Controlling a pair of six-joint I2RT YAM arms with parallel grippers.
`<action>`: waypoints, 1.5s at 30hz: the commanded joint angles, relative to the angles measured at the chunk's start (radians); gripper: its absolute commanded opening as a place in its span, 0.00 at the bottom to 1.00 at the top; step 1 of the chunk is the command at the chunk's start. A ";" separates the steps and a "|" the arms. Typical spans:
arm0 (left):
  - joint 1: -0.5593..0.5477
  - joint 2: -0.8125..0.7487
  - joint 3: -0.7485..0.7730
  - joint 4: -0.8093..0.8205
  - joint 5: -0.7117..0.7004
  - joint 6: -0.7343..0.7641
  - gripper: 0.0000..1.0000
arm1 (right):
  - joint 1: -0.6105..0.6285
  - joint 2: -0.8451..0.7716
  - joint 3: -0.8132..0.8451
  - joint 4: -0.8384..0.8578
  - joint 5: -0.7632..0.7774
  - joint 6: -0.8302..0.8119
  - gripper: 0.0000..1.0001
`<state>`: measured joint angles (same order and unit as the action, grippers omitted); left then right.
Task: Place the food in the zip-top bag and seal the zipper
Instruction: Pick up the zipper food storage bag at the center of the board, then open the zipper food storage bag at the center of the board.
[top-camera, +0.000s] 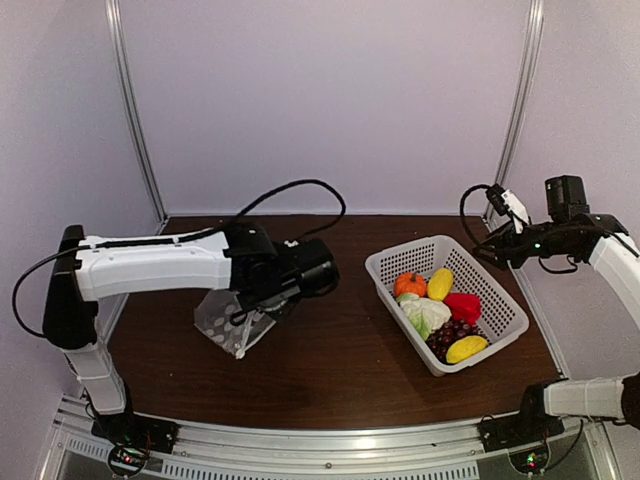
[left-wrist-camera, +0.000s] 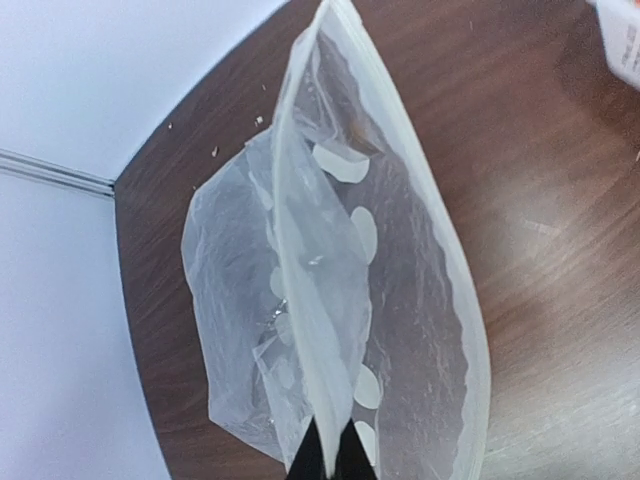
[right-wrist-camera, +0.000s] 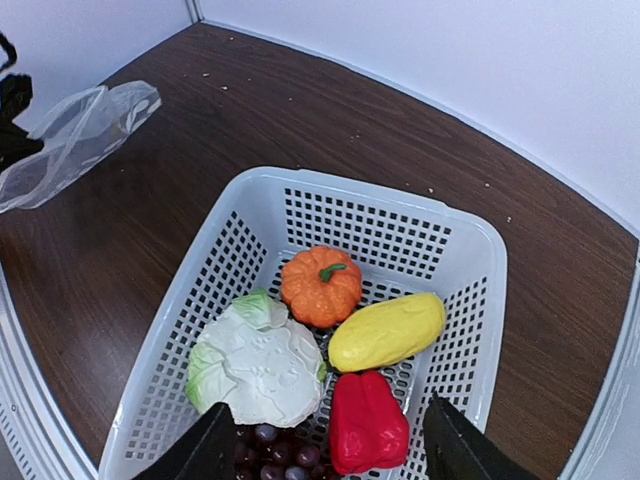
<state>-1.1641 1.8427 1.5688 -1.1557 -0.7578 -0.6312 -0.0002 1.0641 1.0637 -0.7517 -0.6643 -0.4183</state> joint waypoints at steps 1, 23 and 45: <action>0.042 -0.159 -0.063 0.290 0.077 0.028 0.00 | 0.143 0.052 0.093 -0.028 -0.046 0.061 0.67; 0.084 -0.228 -0.137 0.824 0.133 -0.120 0.00 | 0.727 0.674 0.660 0.293 0.135 0.539 0.77; 0.078 -0.363 -0.318 0.967 0.166 -0.103 0.00 | 0.749 0.756 0.651 0.267 0.386 0.611 0.19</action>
<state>-1.0855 1.4979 1.2652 -0.2600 -0.6155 -0.7517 0.7349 1.8069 1.7294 -0.5339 -0.1596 0.1902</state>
